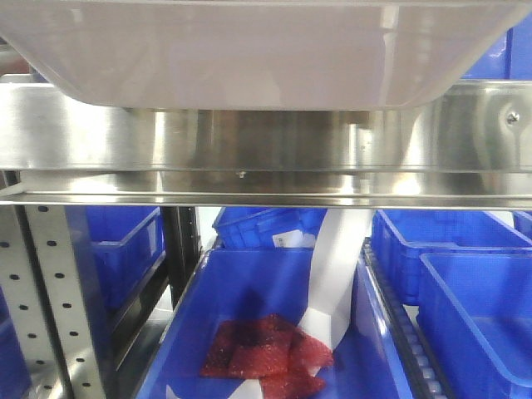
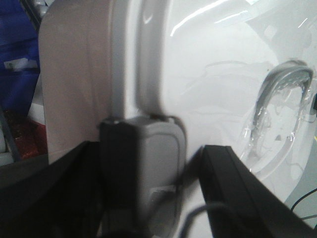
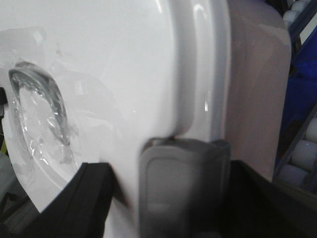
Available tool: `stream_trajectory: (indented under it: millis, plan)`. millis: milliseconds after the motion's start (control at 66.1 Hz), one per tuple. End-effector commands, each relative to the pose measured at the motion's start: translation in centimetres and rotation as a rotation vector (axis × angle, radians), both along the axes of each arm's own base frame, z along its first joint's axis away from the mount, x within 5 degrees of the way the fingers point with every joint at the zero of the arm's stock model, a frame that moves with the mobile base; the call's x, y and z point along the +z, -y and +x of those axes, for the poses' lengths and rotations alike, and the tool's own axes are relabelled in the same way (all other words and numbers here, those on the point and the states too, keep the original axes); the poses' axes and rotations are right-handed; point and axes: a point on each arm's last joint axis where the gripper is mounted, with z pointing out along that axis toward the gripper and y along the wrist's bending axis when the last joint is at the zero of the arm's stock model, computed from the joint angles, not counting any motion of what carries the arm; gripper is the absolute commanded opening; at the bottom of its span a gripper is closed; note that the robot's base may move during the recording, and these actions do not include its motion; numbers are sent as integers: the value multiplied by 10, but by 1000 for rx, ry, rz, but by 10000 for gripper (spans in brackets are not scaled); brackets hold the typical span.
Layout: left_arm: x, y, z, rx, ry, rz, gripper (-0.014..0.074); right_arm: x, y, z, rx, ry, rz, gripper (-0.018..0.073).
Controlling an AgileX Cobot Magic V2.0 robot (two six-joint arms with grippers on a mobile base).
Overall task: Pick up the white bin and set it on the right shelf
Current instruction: 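Raise the bin with both grippers above the metal shelf edge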
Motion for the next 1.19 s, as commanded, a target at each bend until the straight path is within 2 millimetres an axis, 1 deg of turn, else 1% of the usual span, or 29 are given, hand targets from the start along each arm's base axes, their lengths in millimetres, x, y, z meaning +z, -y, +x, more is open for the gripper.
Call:
stream_trajectory:
  millis: [0,983,1180]
  plan:
    - [22,12,-14,-113,17,-150,250,30,-19,-26,232,37,217,485]
    - [22,12,-14,-113,17,-152,250,30,-19,-26,232,38,220,485]
    - [22,14,-16,-145,2,-163,250,31,-18,-23,204,46,223,485]
